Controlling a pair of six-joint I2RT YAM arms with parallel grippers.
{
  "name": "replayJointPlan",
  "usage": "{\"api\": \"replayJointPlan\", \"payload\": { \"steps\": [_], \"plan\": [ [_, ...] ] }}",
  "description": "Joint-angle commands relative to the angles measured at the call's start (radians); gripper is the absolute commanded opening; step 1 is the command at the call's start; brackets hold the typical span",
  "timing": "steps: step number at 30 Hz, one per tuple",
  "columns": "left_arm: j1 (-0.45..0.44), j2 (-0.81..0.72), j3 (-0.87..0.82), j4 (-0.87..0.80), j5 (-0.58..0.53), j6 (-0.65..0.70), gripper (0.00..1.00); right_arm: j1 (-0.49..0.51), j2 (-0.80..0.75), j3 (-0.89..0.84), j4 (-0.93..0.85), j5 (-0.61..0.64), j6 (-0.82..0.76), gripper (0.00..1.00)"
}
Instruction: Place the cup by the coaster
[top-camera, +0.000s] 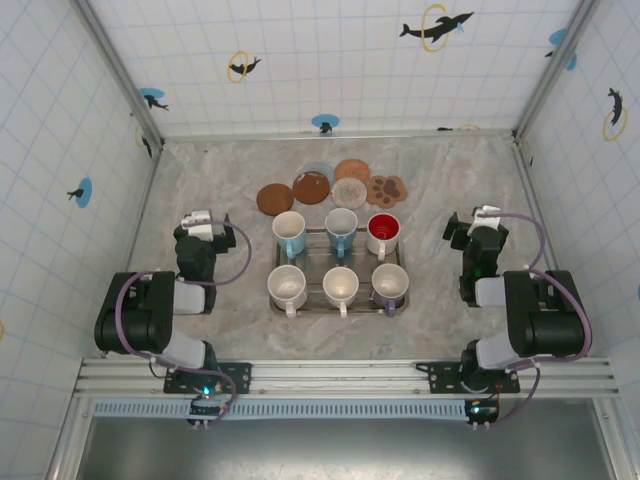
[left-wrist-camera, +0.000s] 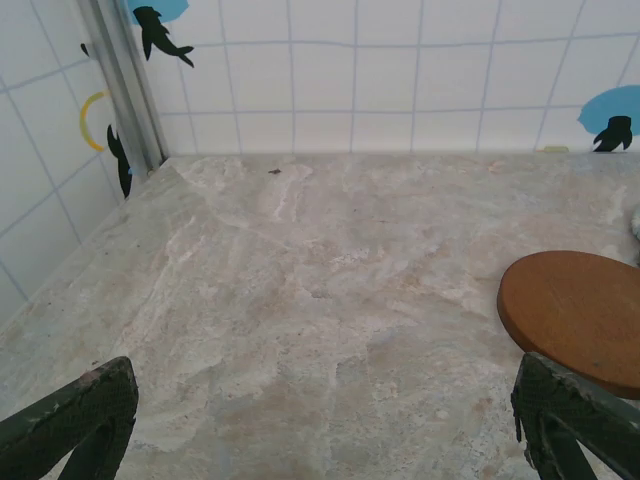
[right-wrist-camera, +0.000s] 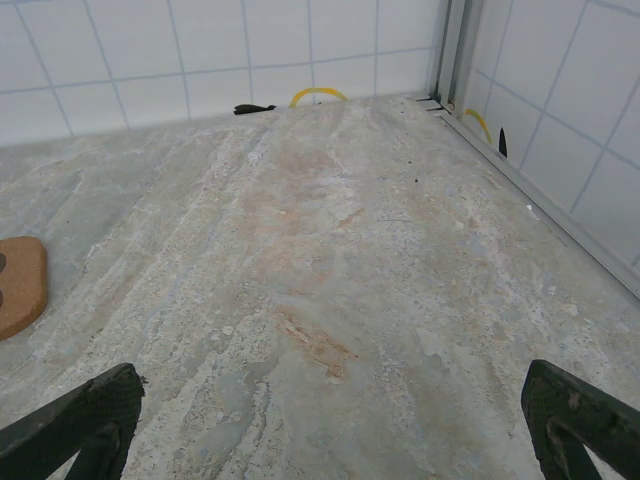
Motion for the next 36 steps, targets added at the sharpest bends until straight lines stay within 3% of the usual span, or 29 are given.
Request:
{"api": "replayJointPlan", "payload": {
  "steps": [1,36],
  "plan": [
    [0.006,0.005,0.019,0.010,0.019,-0.012,0.97,-0.005,0.002,0.035,0.022,-0.005,0.003,1.00],
    [0.004,0.005,0.019,0.010,0.019,-0.014,0.98,-0.003,0.000,0.037,0.017,0.014,0.007,1.00]
  ]
}}
